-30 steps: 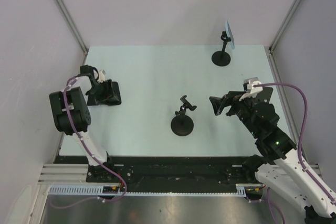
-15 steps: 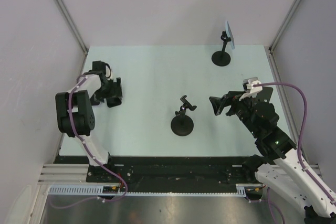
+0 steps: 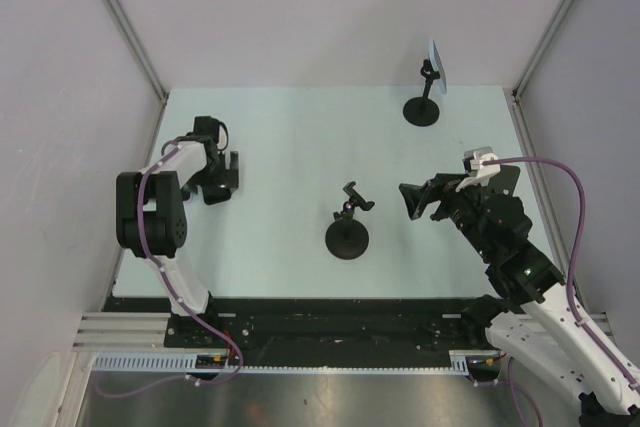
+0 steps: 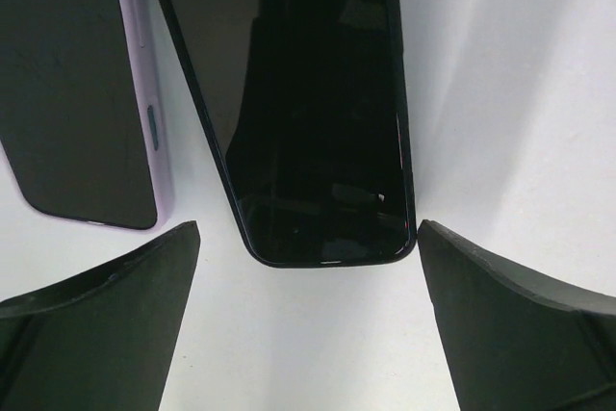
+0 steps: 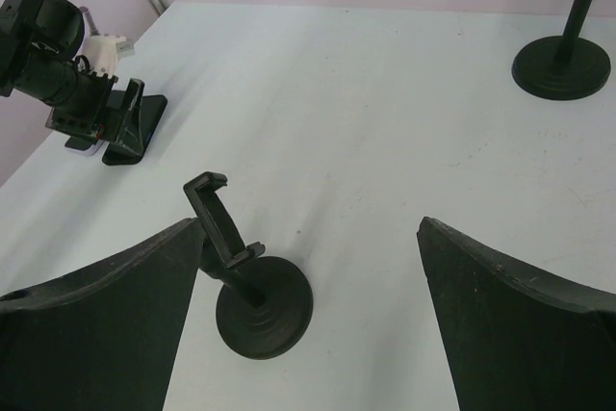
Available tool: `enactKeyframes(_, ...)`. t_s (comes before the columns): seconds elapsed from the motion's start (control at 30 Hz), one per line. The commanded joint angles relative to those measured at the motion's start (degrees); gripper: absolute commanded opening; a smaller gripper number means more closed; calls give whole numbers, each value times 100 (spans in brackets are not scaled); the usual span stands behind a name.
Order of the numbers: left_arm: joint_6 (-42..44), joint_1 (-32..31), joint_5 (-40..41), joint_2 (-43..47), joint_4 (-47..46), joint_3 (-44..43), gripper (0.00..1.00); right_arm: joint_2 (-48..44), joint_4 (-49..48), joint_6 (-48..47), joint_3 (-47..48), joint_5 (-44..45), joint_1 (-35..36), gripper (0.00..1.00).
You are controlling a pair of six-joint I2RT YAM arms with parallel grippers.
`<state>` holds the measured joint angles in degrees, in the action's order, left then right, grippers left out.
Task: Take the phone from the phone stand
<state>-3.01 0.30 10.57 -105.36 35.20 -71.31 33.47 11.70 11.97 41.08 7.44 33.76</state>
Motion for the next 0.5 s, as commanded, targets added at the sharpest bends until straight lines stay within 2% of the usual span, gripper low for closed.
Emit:
enactKeyframes(0.0,-51,23,428,-142,-31,-190,100,-16,-186,43,-12,-67,-27,99)
enactKeyframes(0.47,-139,172,517,68,-31,-94,100,-43,-186,51,-21,-112,-36,99)
